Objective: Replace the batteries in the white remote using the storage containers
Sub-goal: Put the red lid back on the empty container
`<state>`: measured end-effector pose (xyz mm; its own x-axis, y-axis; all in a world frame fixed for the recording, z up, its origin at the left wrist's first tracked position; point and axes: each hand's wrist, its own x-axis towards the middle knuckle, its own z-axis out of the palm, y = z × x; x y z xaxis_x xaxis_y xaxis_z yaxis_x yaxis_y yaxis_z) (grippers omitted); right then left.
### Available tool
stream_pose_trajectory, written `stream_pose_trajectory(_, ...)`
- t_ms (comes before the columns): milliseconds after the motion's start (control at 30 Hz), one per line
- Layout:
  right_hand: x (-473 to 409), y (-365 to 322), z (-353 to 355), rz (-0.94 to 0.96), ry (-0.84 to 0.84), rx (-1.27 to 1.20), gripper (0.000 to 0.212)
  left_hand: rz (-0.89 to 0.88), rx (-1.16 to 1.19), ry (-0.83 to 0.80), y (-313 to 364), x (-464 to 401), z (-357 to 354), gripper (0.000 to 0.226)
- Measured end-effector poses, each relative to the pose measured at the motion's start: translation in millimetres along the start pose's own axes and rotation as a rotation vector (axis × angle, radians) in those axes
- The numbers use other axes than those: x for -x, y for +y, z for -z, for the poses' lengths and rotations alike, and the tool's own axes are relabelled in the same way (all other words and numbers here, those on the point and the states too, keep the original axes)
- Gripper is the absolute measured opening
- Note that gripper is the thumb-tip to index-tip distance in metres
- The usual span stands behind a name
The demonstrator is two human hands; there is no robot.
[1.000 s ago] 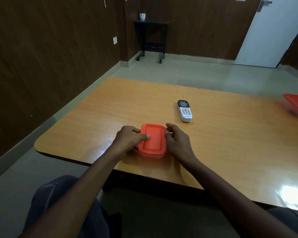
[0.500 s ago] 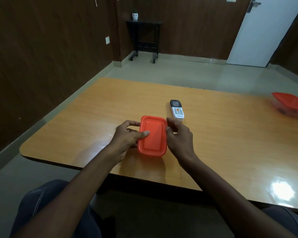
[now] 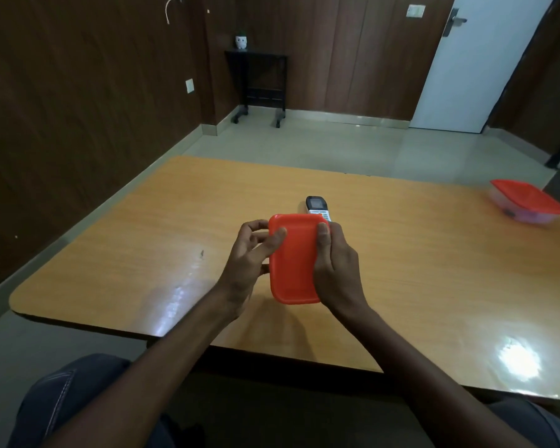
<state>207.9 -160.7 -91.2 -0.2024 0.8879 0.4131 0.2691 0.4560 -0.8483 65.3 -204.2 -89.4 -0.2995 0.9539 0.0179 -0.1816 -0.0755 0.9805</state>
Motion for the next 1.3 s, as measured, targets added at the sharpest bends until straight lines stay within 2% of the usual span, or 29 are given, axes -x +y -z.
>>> stream_pose_trajectory(100,7.7,2.1,-8.3,0.048,-0.010,0.123,0.025,-0.052,-0.059,0.093,-3.7,7.9,-12.1,0.044)
stream_pose_trajectory(200,9.8,-0.3,-10.6,-0.078,-0.054,0.071,0.040,-0.129,-0.172,0.205,-15.0,11.1,-17.3,0.039)
stream_pose_trajectory(467,6.9,-8.0,-4.2,-0.085,-0.081,0.021,0.055,-0.337,-0.352,0.238,-13.8,11.1,-22.4,0.029)
stream_pose_trajectory(600,9.8,-5.7,-9.5,-0.113,-0.045,0.028,0.058,-0.231,-0.284,0.283,-18.7,9.5,-23.0,0.035)
stream_pose_trajectory(733,4.1,-6.3,-7.9,-0.224,0.042,-0.018,0.048,-0.070,-0.340,0.336,-25.1,15.5,-28.2,0.059)
stream_pose_trajectory(800,6.9,-6.4,-10.5,-0.247,0.038,-0.057,0.048,-0.105,-0.401,0.386,-24.6,17.9,-31.6,0.062)
stream_pose_trajectory(900,22.8,-5.5,-23.0,-0.160,0.050,0.013,0.042,-0.149,-0.440,0.486,-22.9,13.4,-32.1,0.059)
stream_pose_trajectory(1033,23.6,-0.1,-27.5,-0.194,0.100,0.019,0.038,-0.176,-0.536,0.486,-24.4,10.9,-36.0,0.059)
stream_pose_trajectory(1167,21.1,-0.5,-29.5,-0.248,0.045,0.011,0.040,-0.132,-0.574,0.459,-26.9,10.7,-29.7,0.061)
stream_pose_trajectory(1300,21.1,-3.6,-43.3,-0.268,-0.178,0.065,0.038,0.006,-0.628,0.464,-15.9,10.2,8.2,0.068)
